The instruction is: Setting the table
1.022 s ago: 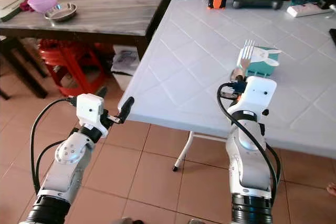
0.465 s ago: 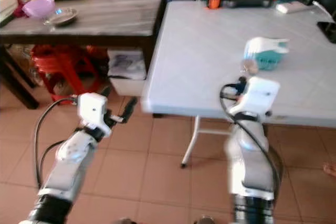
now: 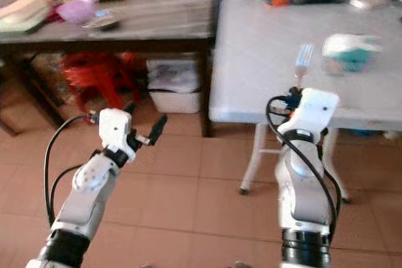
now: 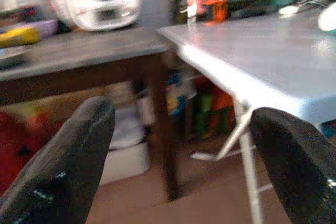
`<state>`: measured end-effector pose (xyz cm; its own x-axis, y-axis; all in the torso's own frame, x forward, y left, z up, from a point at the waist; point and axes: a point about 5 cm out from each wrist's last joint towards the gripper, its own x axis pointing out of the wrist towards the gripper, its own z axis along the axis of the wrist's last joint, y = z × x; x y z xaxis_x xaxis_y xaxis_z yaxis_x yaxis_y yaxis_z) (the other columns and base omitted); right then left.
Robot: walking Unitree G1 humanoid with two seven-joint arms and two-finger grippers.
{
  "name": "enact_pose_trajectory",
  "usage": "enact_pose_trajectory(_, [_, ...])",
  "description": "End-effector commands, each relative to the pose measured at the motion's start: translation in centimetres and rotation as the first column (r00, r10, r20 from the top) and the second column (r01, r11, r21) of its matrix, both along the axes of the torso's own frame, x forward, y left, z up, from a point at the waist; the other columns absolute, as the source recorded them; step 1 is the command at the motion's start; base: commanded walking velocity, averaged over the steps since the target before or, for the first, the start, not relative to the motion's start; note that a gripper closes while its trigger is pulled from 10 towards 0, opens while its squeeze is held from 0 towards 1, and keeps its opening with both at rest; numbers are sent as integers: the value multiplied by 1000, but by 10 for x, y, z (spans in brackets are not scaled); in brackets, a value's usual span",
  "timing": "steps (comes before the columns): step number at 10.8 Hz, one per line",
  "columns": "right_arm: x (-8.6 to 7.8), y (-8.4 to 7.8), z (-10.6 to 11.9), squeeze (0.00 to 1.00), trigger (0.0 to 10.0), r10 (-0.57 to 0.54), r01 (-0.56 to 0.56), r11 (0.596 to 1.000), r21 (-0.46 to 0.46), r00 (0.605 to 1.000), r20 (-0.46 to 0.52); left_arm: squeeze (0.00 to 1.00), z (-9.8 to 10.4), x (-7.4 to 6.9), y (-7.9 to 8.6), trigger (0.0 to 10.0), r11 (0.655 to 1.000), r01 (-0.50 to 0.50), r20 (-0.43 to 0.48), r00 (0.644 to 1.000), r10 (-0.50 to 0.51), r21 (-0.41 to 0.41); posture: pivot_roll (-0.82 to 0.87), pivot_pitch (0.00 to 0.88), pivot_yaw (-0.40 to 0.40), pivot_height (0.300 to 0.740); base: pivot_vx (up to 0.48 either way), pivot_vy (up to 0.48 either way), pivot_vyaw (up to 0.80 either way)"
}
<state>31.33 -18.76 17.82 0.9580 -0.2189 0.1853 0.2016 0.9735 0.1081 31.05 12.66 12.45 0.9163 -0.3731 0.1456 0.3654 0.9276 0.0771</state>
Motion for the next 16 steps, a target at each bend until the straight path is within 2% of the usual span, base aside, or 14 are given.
enact_pose_trajectory(1, [1,2,4,0,10000,6,-6,1000,-11,1000,21,0,1,0,1,10000,1000,-4,0,1000,4,8,-67,93,92,740,0,454,0])
enact_pose_trajectory(3, [1,1,4,0,10000,5,-4,1000,-12,1000,22,0,0,0,-1,10000,1000,0,-2,1000,0,6,-68,95,90,740,0,454,0])
enact_pose_trajectory(5, [1,0,4,0,10000,4,-4,1000,-14,1000,23,0,2,-2,-4,10000,1000,8,24,1000,-8,-12,-67,94,88,740,0,0,0])
enact_pose_trajectory(6, [1,-1,4,0,10000,4,-4,1000,-16,1000,23,0,2,-5,-6,10000,998,26,12,1000,-25,-59,-68,95,88,740,0,0,0])
enact_pose_trajectory(8, [1,-1,4,0,10000,7,-7,1000,-17,1000,25,0,1,-6,-8,10000,998,31,15,999,-30,-61,-70,94,88,740,0,0,0])
enact_pose_trajectory(16, [0,2,2,0,10000,20,-19,1000,-25,1000,20,0,0,-9,-11,10000,995,65,6,998,-64,-78,-75,99,87,740,370,0,0])
